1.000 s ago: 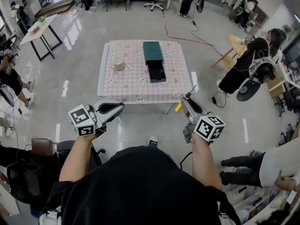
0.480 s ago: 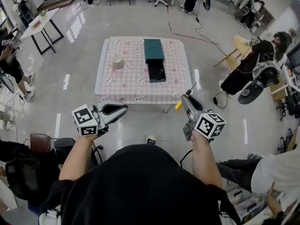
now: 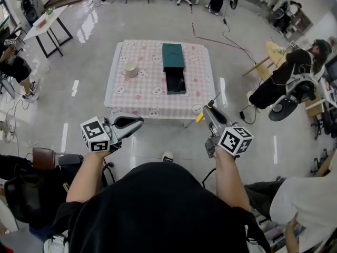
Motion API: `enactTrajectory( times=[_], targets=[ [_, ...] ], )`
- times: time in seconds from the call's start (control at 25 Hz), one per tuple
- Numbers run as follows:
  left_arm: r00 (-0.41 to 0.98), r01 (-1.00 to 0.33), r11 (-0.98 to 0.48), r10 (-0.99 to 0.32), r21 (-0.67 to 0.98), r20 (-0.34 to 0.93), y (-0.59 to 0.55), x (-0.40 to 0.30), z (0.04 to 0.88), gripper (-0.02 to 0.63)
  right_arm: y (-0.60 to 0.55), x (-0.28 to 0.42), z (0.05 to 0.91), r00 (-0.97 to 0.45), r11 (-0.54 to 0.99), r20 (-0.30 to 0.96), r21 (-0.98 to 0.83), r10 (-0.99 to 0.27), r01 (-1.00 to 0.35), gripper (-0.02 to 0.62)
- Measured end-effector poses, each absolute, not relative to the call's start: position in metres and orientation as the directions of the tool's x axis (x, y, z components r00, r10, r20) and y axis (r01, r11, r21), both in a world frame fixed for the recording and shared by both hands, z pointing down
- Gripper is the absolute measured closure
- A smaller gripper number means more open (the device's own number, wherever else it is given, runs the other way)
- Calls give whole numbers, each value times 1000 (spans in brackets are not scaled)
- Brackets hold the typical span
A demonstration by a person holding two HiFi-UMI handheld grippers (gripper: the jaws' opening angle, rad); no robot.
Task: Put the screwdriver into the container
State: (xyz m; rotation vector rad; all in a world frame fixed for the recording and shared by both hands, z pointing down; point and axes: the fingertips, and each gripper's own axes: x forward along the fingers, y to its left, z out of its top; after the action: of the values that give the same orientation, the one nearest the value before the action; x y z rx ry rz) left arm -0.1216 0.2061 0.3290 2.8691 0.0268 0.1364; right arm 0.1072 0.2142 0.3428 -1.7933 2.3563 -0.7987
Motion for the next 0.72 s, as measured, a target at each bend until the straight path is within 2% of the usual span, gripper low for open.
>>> enactTrajectory(
  times=[0.72],
  targets=[
    [997,-27,-955,-3,296,80,165,-68,349,606,166,157,362,-359,217,252,-456,-899,-863,492]
  ],
)
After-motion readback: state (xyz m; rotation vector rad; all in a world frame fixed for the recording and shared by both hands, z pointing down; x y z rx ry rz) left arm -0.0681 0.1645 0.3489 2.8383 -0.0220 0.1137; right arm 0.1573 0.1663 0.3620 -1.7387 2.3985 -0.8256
